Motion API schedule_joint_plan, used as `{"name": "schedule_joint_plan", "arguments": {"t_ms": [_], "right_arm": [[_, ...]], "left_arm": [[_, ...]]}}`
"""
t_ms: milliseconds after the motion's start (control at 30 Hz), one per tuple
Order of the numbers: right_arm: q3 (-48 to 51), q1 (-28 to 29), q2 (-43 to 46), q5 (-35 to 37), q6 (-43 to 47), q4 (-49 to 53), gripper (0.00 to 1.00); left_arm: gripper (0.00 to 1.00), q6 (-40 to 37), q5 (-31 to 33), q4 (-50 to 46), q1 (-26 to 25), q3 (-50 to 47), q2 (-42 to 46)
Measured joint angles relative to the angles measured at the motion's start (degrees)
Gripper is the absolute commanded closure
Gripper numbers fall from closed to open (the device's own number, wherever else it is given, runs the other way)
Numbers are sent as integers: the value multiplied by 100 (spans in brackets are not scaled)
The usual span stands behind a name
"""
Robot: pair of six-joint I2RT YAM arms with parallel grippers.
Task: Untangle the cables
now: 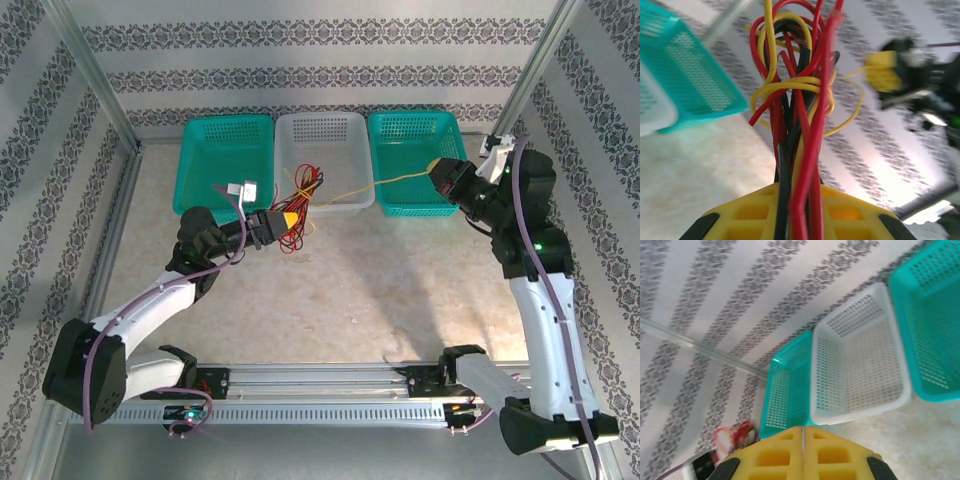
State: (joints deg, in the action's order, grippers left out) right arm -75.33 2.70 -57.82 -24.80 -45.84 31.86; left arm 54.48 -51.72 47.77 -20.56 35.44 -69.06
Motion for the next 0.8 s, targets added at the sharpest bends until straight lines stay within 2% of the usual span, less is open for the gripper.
{"name": "schedule_joint_plan", "arguments": {"t_ms": [167,333,433,533,667,800], "right_arm": [[85,-72,-874,-13,-157,-522,100],[-142,-68,-1932,-170,-345,-922,100],[-656,-17,-2605,-260,-402,-981,100],[-1633,125,-3392,-273,-382,-890,100],[-3587,354,-4590,-297,-306,-378,100],[-6017,586,-5812,-334,-136,608,100]], "left_arm": [[100,994,-745,1569,-7,138,-555],[100,1108,-1180,1696,-94,424,-570],[100,560,-1414,892,-297,688,-448],[100,-551,-1445,-658,-590,1008,-249],[100,-2155,-1158,-2780,-997,1475,-127],[100,-3023,-686,-3742,-1088,1576,-127]]}}
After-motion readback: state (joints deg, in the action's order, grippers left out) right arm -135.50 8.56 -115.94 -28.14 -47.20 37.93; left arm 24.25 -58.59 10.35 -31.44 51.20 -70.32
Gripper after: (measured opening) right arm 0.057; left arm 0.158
